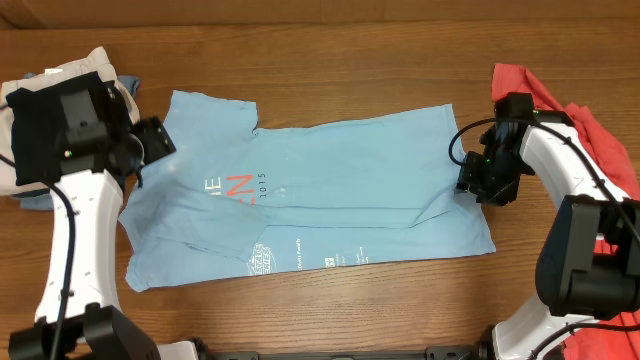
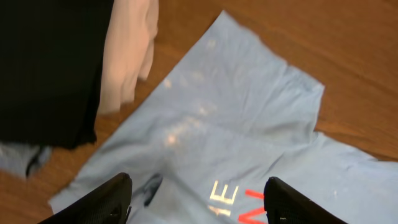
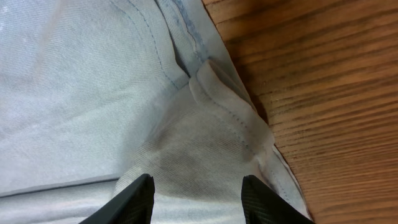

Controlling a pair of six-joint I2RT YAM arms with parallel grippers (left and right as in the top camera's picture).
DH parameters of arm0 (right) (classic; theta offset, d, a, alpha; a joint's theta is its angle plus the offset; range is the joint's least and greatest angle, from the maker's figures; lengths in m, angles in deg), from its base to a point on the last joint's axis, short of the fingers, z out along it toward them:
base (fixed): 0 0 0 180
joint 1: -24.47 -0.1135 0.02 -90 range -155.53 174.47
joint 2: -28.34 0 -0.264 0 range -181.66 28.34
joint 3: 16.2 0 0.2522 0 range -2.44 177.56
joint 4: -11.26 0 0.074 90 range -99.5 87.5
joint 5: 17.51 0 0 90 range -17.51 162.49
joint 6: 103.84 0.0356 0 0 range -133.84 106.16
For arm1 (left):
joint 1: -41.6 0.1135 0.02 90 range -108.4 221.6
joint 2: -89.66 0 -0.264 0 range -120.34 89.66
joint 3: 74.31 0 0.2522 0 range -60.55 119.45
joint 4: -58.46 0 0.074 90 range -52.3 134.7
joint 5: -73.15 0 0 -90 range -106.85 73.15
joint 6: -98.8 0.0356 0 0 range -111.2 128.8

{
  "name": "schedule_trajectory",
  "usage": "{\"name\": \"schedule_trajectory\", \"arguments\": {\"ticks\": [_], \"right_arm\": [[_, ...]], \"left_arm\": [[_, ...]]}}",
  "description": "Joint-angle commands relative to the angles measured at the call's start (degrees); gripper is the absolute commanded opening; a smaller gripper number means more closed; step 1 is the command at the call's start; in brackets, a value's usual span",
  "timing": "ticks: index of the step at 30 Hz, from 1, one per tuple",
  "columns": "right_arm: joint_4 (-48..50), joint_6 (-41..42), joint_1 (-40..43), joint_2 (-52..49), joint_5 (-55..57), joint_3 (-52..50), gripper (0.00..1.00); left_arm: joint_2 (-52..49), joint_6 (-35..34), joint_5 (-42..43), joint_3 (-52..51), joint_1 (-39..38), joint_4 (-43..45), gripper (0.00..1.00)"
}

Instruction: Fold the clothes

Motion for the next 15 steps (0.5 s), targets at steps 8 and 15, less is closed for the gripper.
{"name": "schedule_trajectory", "arguments": {"ticks": [8, 15], "right_arm": [[-0.1, 0.0, -0.1, 1.0, -0.2, -0.1, 0.49], [-0.1, 0.0, -0.1, 1.0, -0.2, -0.1, 0.49]], "left_arm": [[-24.0, 7.9, 1.8, 21.2, -0.9, -4.3, 0.70], [-36.9, 10.6, 2.9, 30.0, -1.8, -4.7, 0.70]]}}
